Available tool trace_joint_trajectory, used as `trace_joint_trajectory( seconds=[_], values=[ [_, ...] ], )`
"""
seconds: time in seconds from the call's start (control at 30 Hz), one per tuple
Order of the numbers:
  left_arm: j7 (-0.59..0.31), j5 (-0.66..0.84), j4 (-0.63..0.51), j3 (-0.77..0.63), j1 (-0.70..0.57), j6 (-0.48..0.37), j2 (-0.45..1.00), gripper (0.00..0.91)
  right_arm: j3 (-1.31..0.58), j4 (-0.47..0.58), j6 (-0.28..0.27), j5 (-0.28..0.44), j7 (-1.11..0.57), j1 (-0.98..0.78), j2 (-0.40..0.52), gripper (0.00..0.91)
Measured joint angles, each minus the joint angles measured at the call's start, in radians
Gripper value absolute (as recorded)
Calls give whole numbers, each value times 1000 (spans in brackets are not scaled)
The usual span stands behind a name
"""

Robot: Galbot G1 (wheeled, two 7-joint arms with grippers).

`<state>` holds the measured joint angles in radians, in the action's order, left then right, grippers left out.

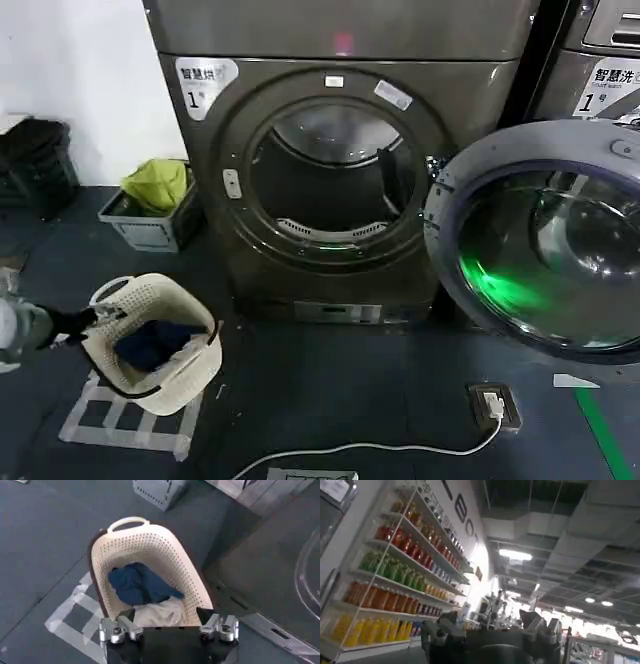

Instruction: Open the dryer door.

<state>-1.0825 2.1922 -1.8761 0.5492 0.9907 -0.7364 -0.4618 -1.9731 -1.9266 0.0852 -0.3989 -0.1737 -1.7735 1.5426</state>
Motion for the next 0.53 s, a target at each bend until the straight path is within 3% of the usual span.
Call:
trace_joint_trajectory(
  seconds=[0.53],
  values=[
    [0,-1,17,-19,-14,0,-2,907,4,5,-1,13,2,6,0,907]
  ],
)
